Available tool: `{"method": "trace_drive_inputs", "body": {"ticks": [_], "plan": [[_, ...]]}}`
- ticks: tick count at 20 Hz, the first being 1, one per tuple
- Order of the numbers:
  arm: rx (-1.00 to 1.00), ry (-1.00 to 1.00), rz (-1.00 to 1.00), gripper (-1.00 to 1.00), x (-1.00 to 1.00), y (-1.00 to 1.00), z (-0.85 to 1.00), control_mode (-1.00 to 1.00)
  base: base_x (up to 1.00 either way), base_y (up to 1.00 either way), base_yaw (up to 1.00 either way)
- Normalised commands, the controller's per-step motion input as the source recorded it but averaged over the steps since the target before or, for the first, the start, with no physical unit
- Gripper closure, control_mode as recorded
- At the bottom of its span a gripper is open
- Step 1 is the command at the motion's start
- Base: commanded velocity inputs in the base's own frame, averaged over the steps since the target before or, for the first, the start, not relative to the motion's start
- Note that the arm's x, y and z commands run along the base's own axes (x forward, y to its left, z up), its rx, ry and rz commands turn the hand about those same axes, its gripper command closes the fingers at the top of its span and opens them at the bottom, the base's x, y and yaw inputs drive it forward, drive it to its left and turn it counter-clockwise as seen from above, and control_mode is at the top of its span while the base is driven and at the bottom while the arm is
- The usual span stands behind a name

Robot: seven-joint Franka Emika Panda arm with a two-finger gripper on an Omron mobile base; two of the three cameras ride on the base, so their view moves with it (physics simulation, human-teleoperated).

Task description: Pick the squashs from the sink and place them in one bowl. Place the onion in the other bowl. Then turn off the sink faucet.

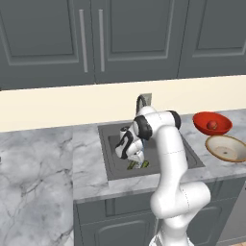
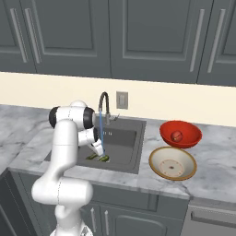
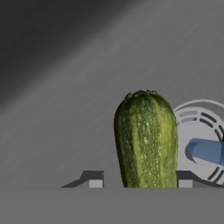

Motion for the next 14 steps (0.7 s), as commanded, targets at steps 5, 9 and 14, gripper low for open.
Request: {"method": "trace_drive_inputs", "body": {"ticks": [5, 9, 14], "plan": [[0.0, -0.02, 0.0, 1.0, -0.08, 0.02, -0.64, -1.0, 0.0, 0.0, 0.0], [0.0, -0.08, 0.0, 1.0, -0.01, 0.0, -0.52, -1.0, 0.0, 0.0, 0.0], [0.01, -0.07, 0.0, 1.0, -0.03, 0.0, 0.01, -1.0, 0.0, 0.0, 0.0]]}}
